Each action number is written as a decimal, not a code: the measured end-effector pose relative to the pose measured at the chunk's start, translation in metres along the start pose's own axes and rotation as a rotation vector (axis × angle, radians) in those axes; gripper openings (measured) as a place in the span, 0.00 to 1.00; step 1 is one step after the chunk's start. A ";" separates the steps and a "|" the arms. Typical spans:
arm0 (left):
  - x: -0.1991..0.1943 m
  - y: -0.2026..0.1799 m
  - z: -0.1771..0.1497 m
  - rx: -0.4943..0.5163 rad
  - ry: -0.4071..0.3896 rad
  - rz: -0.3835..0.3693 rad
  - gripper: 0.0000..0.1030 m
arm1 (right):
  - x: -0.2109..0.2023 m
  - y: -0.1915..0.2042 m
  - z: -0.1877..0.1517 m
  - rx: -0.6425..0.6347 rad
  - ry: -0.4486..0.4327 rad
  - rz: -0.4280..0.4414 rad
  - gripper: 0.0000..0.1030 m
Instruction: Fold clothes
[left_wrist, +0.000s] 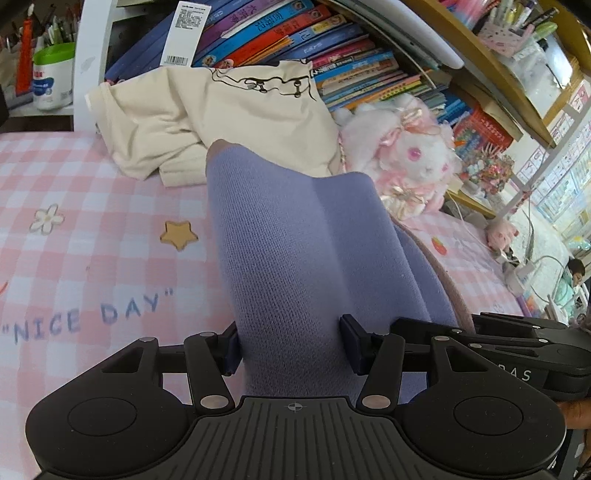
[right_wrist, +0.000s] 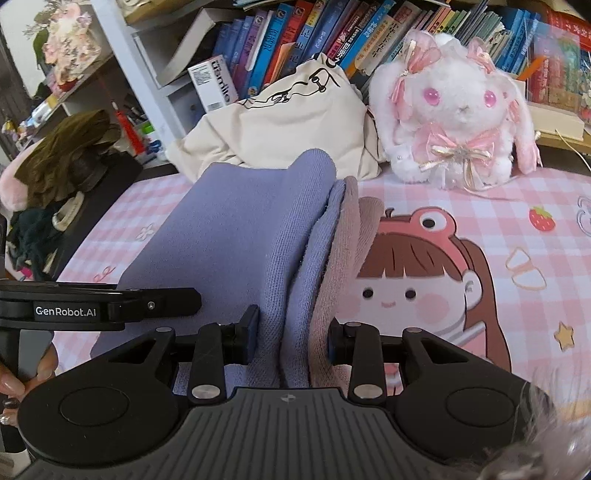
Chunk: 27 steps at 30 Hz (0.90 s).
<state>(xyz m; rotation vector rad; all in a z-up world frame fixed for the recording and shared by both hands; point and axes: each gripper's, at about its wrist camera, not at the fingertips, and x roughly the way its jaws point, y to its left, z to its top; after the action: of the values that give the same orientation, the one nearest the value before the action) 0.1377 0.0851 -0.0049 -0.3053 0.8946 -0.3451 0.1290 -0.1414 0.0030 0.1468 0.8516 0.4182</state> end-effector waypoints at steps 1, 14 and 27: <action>0.003 0.003 0.004 0.000 -0.003 -0.001 0.51 | 0.004 0.000 0.004 0.000 -0.004 -0.005 0.30; 0.040 0.026 0.038 -0.054 0.028 0.007 0.55 | 0.048 -0.005 0.031 0.030 0.003 -0.075 0.32; 0.003 0.007 0.019 0.037 -0.103 0.171 0.74 | 0.011 -0.008 0.011 0.014 -0.050 -0.116 0.68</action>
<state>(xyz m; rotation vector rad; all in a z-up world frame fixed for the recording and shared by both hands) 0.1562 0.0919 0.0014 -0.2089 0.8058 -0.1861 0.1464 -0.1432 0.0003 0.1201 0.8101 0.2989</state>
